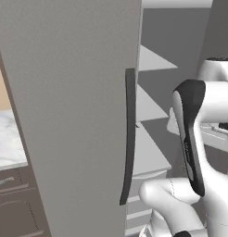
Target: Store the kebab skewer in the freezer for long-term storage. Close the freezer door after placing the cooked food.
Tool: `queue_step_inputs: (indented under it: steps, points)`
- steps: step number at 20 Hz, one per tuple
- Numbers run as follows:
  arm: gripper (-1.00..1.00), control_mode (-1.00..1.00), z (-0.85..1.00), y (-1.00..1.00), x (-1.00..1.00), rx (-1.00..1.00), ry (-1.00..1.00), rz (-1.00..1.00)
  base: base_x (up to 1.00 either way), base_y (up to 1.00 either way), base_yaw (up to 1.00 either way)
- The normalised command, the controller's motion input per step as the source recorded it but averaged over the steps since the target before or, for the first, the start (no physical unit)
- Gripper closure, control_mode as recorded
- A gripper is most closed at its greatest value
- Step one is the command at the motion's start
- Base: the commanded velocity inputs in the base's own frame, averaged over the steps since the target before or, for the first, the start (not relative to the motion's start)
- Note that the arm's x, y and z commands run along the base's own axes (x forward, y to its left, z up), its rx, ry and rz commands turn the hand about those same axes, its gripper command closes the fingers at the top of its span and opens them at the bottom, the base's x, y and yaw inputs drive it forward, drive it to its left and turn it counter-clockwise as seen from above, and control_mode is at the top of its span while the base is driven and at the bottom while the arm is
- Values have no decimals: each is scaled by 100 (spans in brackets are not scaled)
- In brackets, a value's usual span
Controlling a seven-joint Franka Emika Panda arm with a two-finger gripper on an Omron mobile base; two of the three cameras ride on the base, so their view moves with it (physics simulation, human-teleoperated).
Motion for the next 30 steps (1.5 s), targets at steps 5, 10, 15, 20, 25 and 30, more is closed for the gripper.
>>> queue_step_inputs:
  steps: [5, 10, 15, 20, 25, 30]
  points:
    - [100, -100, -19, -43, 28, -18, -3, 41, 0, 0, 0]
    - [100, -100, -23, -44, 42, -1, -5, 38, 0, 0, 0]
    - [100, -100, -37, -2, 38, 2, -15, 8, 0, 0, 0]
    - [100, -100, -10, 9, 32, 0, -11, 4, 0, 0, 0]
    - [100, -100, -20, 0, 50, 4, -6, 3, 0, 0, 0]
    - [100, -100, -2, 0, 67, 11, -3, 2, 0, 0, 0]
